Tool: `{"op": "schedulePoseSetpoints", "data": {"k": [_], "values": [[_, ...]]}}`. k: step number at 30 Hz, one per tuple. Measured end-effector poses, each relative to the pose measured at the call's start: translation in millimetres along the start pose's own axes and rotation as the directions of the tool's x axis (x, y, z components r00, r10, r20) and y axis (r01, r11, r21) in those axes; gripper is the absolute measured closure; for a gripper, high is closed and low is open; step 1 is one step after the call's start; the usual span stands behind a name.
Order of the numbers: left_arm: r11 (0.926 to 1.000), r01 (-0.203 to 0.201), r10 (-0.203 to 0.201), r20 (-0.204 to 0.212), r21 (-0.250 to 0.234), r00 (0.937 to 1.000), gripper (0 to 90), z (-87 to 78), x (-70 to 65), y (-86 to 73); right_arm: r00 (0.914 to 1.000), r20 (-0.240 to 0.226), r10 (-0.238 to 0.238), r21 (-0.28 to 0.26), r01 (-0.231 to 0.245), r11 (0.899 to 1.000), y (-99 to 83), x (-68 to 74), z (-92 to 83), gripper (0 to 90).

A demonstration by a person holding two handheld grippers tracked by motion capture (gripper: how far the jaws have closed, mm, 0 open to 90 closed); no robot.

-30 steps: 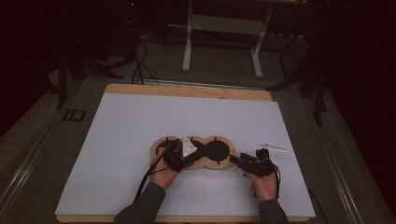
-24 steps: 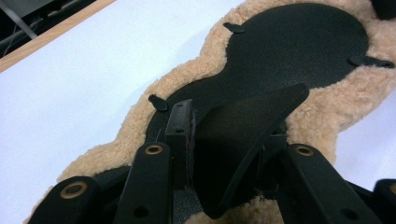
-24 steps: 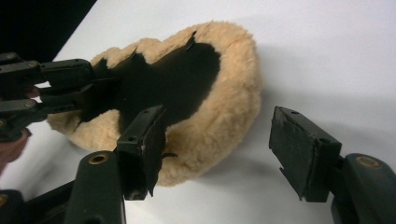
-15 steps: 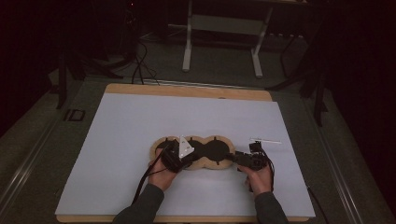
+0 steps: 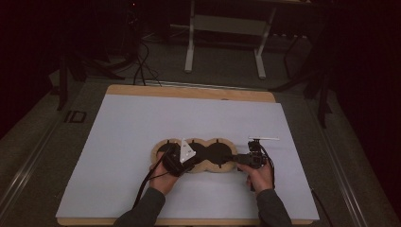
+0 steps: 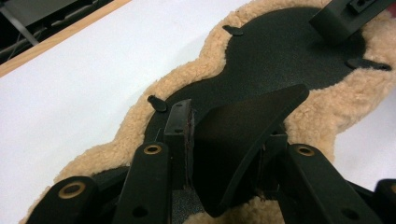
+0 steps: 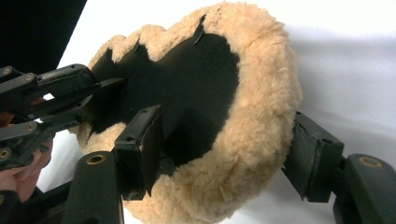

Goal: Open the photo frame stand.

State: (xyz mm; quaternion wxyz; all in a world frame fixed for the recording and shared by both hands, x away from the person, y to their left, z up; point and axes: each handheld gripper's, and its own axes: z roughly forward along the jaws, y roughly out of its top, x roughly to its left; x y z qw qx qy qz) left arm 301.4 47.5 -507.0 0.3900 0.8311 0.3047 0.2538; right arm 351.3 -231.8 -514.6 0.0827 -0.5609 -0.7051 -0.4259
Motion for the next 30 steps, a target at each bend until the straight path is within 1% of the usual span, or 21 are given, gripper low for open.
{"op": "schedulePoseSetpoints", "data": {"k": [7,12,16,19,21,24,27,29,30], "values": [[1.0000,-0.007,0.007,-0.001,0.000,1.0000,66.1,1.0,-1.7,-1.0,0.9999,-0.004,0.013,0.042,-0.013,0.999,2.4,-3.3,2.7,34.9],[0.9999,-0.010,0.010,-0.003,-0.010,0.9999,65.9,-0.2,-2.3,-2.0,0.9998,0.007,0.017,0.062,-0.018,0.998,5.0,-0.2,1.2,37.1],[0.9997,-0.004,0.004,-0.001,-0.022,1.0000,65.2,-1.6,-2.4,-4.1,0.9997,0.012,0.020,0.071,-0.021,0.997,7.0,1.6,-0.8,39.6],[0.9994,0.009,-0.008,0.003,-0.033,1.0000,64.1,-1.8,-2.5,-5.5,0.9995,0.012,0.028,0.074,-0.029,0.997,7.7,2.1,-1.5,40.7],[0.9993,0.009,-0.009,0.006,-0.036,0.9999,63.4,-1.9,-2.6,-6.4,0.9995,0.009,0.031,0.075,-0.032,0.997,7.7,1.5,-1.5,41.8],[0.9995,0.006,-0.006,0.009,-0.030,0.9999,62.6,-2.0,-3.0,-7.1,0.9993,0.002,0.039,0.076,-0.039,0.996,6.9,-0.2,-1.1,42.8],[0.9996,0.015,-0.014,0.013,-0.026,0.9998,61.6,-2.2,-3.1,-7.1,0.9991,0.000,0.042,0.080,-0.042,0.996,6.0,-1.1,-0.6,43.8],[0.9996,0.019,-0.019,0.019,-0.023,0.9996,59.3,-2.9,-3.3,-6.9,0.9989,-0.008,0.046,0.072,-0.045,0.996,5.6,-2.0,-1.0,45.2],[0.9997,0.014,-0.014,0.017,-0.019,0.9998,58.9,-3.4,-3.7,-6.8,0.9988,-0.010,0.048,0.068,-0.047,0.997,5.4,-2.1,-1.4,45.6]]}}
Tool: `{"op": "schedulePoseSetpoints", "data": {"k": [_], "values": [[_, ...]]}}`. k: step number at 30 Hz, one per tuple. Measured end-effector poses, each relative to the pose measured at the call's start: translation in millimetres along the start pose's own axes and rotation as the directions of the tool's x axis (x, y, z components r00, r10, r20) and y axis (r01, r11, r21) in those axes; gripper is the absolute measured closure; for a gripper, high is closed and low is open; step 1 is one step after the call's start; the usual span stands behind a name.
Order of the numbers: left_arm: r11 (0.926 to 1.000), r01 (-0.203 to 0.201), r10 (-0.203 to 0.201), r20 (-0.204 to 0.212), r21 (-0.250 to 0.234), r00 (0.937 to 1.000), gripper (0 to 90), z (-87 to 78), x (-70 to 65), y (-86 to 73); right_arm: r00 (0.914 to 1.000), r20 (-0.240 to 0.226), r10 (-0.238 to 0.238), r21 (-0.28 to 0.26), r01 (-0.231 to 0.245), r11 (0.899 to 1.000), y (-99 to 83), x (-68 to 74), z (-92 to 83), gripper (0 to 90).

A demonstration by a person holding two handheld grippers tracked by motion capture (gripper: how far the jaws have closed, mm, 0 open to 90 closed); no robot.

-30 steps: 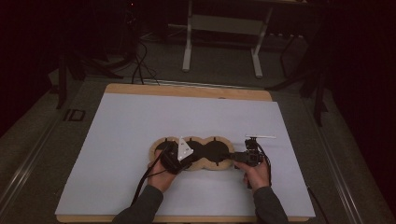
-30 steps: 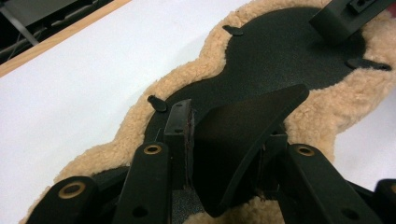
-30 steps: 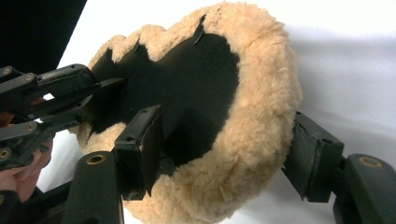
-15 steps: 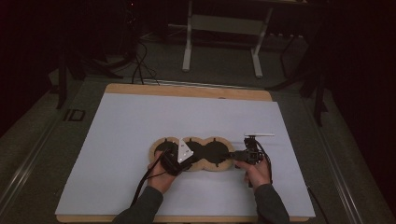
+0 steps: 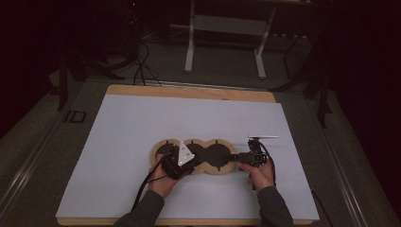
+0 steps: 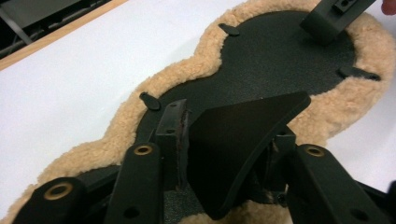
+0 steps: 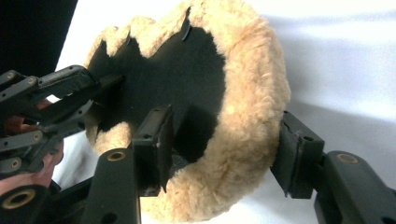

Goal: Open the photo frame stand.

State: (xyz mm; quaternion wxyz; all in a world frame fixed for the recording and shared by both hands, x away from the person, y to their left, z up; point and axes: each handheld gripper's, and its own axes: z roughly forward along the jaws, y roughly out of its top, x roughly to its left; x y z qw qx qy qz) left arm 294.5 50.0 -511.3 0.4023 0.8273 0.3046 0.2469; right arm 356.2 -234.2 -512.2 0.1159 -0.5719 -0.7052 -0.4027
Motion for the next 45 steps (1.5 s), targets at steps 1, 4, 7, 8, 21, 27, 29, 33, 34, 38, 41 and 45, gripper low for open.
{"op": "schedulePoseSetpoints", "data": {"k": [1,4,7,8,21,27,29,33,34,38,41,45], "values": [[1.0000,-0.002,0.002,-0.001,0.002,1.0000,58.5,-0.4,-0.4,0.0,1.0000,-0.002,-0.003,-0.003,0.003,1.000,-0.1,-0.1,-0.1,45.9],[1.0000,-0.002,0.002,-0.002,0.000,1.0000,57.4,-1.3,-1.0,0.0,0.9999,-0.005,-0.010,-0.010,0.010,1.000,-0.6,0.2,-0.7,46.8],[1.0000,-0.004,0.004,0.006,0.003,1.0000,54.5,-2.6,-2.0,0.3,0.9998,-0.018,-0.008,-0.020,0.007,1.000,-1.1,-0.1,-2.3,48.8],[1.0000,-0.001,0.001,0.013,0.004,0.9999,53.0,-2.8,-2.3,0.4,0.9997,-0.023,-0.010,-0.022,0.009,1.000,-1.3,-0.6,-2.8,49.5],[0.9905,0.077,-0.089,0.110,0.114,0.9899,33.9,-9.0,8.5,-3.5,0.9988,-0.041,-0.028,-0.031,0.027,0.999,-3.2,-5.1,-5.5,54.6],[0.9865,0.120,-0.135,0.144,0.112,0.9802,32.6,-16.9,16.5,-13.6,0.9979,-0.046,-0.047,-0.038,0.045,0.998,-3.1,-4.4,-7.3,55.3],[0.9850,0.133,-0.149,0.153,0.109,0.9769,32.6,-20.8,19.3,-16.3,0.9979,-0.045,-0.047,-0.037,0.045,0.998,-3.2,-4.8,-7.0,55.3],[0.9807,0.154,-0.171,0.153,0.121,0.9733,33.6,-26.7,25.5,-20.5,0.9977,-0.041,-0.053,-0.038,0.051,0.998,-3.6,-4.8,-6.8,55.2],[0.9802,0.157,-0.175,0.152,0.120,0.9729,34.0,-28.6,26.8,-21.3,0.9977,-0.040,-0.055,-0.038,0.054,0.998,-3.7,-4.6,-6.9,55.2],[0.9792,0.168,-0.184,0.152,0.113,0.9711,34.1,-36.2,30.4,-24.9,0.9972,-0.038,-0.064,-0.040,0.063,0.997,-3.3,-3.4,-7.6,55.3],[0.9788,0.172,-0.187,0.144,0.111,0.9717,34.2,-41.2,32.5,-28.5,0.9968,-0.037,-0.071,-0.039,0.069,0.997,-3.3,-2.6,-8.1,55.3],[0.9735,0.209,-0.221,0.141,0.092,0.9650,34.8,-48.9,40.4,-34.5,0.9964,-0.032,-0.079,-0.039,0.078,0.996,-3.9,-2.3,-8.2,55.3]]}}
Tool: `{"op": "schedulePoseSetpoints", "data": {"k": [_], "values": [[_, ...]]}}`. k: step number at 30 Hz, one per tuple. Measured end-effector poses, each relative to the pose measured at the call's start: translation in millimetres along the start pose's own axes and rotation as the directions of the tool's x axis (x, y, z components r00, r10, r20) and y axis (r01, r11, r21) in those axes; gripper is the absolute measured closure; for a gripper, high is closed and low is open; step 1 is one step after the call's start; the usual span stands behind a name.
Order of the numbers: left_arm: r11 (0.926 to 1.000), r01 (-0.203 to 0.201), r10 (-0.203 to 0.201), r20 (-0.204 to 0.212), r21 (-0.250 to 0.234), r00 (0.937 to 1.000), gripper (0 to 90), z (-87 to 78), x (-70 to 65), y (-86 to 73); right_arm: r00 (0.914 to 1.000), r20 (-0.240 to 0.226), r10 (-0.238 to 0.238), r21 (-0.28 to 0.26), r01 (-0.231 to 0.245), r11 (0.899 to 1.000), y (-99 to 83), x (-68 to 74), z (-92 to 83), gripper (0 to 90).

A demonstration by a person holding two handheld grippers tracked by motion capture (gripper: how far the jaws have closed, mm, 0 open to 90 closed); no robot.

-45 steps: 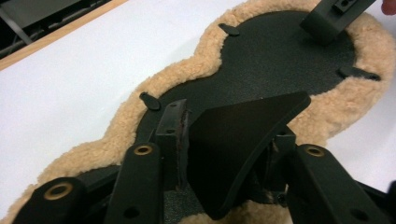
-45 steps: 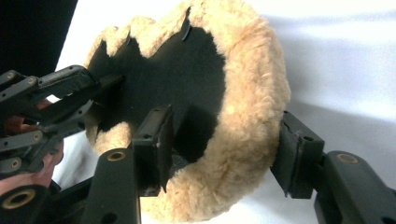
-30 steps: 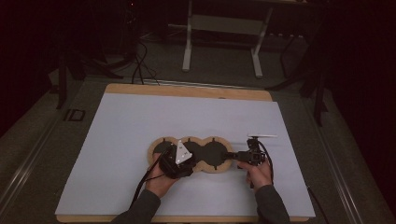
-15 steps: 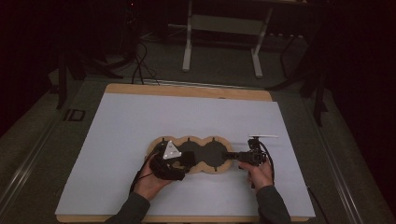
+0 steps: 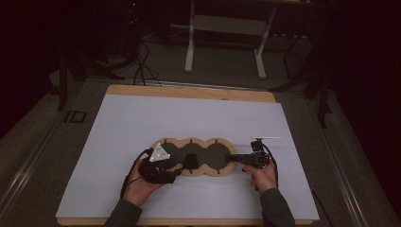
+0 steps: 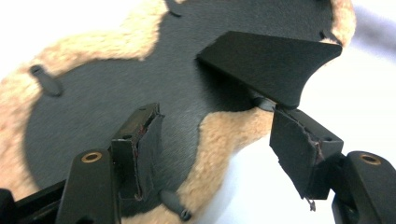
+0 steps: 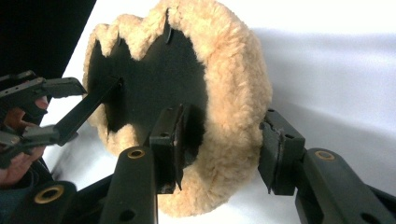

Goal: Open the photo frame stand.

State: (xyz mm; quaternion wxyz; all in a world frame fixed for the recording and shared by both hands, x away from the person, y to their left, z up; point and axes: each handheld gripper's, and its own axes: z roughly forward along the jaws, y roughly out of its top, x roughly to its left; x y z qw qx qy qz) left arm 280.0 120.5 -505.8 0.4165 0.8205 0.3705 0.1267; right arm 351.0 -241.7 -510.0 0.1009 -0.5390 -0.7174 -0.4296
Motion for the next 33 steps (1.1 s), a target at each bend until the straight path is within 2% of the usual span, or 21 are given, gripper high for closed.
{"op": "schedulePoseSetpoints", "data": {"k": [5,10,14,17,21,24,27,33], "values": [[0.9981,0.051,-0.052,-0.011,-0.035,0.9986,35.2,-12.7,13.2,-1.2,0.9999,0.001,-0.012,0.001,0.012,1.000,-0.4,0.6,-0.7,55.4],[0.9937,0.090,-0.093,-0.043,-0.067,0.9947,35.0,-25.4,27.6,-2.6,0.9998,0.002,-0.021,0.003,0.021,1.000,-0.6,1.4,-1.8,55.7],[0.9843,0.144,-0.151,-0.065,-0.101,0.9864,35.2,-34.8,43.1,-6.7,0.9997,0.001,-0.026,0.002,0.026,1.000,-0.8,1.7,-2.1,55.8],[0.9781,0.183,-0.190,-0.070,-0.100,0.9792,35.0,-37.0,54.2,-10.8,0.9995,0.001,-0.030,0.000,0.030,1.000,-0.7,1.9,-2.2,55.8],[0.9720,0.216,-0.222,-0.057,-0.093,0.9734,34.1,-34.4,63.8,-15.6,0.9993,0.005,-0.038,0.000,0.038,0.999,-0.9,2.6,-2.3,55.8],[0.9668,0.237,-0.244,-0.067,-0.096,0.9676,34.1,-31.6,68.9,-19.2,0.9989,0.008,-0.045,-0.002,0.045,0.999,-0.9,3.2,-2.4,55.8],[0.9600,0.264,-0.270,-0.055,-0.092,0.9612,34.1,-28.6,74.6,-23.0,0.9986,0.010,-0.051,-0.001,0.051,0.999,-1.1,3.3,-2.5,55.8],[0.9517,0.297,-0.298,-0.010,-0.079,0.9544,33.9,-23.6,80.3,-25.4,0.9982,0.014,-0.059,0.001,0.059,0.998,-1.7,2.7,-1.9,55.7]]}}
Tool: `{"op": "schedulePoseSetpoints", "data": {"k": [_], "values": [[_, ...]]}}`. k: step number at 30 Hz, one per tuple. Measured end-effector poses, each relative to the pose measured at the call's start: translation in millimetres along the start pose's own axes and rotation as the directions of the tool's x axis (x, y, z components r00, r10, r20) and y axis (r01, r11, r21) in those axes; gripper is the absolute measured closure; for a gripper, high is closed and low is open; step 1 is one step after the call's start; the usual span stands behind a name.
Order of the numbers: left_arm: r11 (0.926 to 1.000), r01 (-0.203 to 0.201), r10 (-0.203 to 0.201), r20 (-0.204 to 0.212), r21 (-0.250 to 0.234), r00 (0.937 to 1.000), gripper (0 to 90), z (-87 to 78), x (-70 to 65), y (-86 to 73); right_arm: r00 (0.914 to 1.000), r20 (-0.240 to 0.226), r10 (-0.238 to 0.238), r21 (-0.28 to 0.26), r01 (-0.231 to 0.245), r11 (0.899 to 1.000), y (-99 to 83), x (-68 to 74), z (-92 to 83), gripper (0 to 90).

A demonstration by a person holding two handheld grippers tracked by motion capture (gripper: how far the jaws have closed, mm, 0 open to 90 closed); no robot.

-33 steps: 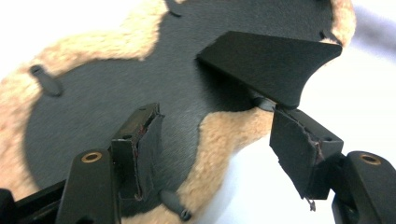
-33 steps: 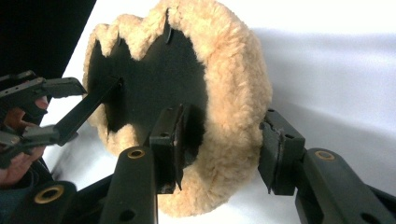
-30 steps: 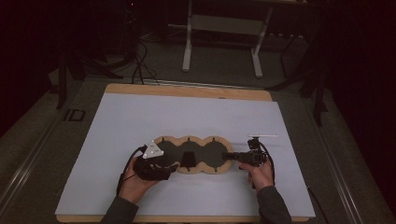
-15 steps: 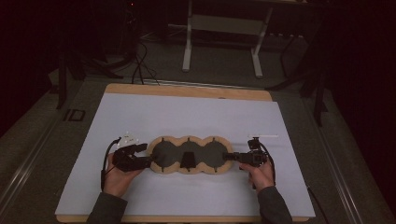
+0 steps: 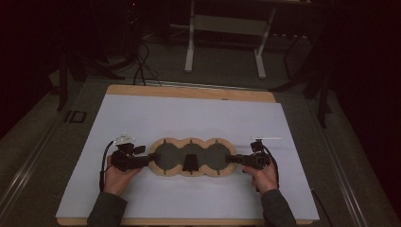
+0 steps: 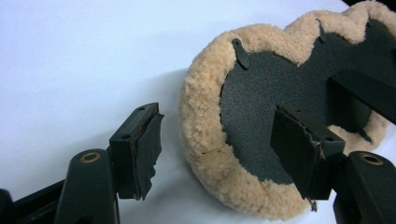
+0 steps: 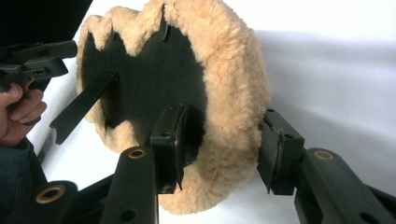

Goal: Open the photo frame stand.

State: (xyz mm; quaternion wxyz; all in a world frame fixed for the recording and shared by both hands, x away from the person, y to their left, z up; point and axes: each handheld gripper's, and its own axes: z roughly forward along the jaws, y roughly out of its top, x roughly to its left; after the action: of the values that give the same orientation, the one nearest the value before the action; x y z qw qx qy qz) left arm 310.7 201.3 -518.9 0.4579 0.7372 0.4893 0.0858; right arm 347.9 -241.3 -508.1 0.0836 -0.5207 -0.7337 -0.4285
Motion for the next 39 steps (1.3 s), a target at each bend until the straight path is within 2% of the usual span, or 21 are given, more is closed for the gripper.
{"op": "schedulePoseSetpoints", "data": {"k": [6,8,11,21,24,29,39], "values": [[0.9997,0.008,-0.008,0.003,0.021,1.0000,33.7,3.5,3.5,-1.0,0.9998,0.010,-0.017,0.000,0.017,1.000,0.2,1.7,-0.4,55.7],[0.9993,0.023,-0.024,0.010,0.029,0.9997,33.7,5.0,5.8,-1.8,0.9996,0.012,-0.026,-0.001,0.026,1.000,0.3,2.4,-0.7,55.7],[0.9983,0.056,-0.057,0.058,0.018,0.9967,34.2,6.1,7.3,-3.0,0.9994,0.013,-0.031,-0.001,0.031,1.000,-0.1,2.5,-0.7,55.7],[0.9976,0.045,-0.048,0.057,0.053,0.9972,34.5,14.1,4.4,-4.4,0.9983,0.009,-0.058,-0.002,0.058,0.998,-2.4,1.9,-1.6,56.0],[0.9973,0.051,-0.056,0.098,0.052,0.9936,40.7,15.4,4.1,-6.1,0.9975,0.013,-0.069,-0.003,0.069,0.998,-3.0,3.0,-2.1,56.0],[0.9977,0.055,-0.059,0.123,0.040,0.9907,46.2,11.4,5.6,-6.5,0.9954,0.023,-0.093,0.008,0.093,0.996,-4.7,3.3,-2.4,56.2],[0.9994,0.032,-0.033,0.124,0.017,0.9917,55.1,3.4,4.2,-5.9,0.9923,0.035,-0.119,0.009,0.119,0.993,-6.5,2.7,-2.8,56.6]]}}
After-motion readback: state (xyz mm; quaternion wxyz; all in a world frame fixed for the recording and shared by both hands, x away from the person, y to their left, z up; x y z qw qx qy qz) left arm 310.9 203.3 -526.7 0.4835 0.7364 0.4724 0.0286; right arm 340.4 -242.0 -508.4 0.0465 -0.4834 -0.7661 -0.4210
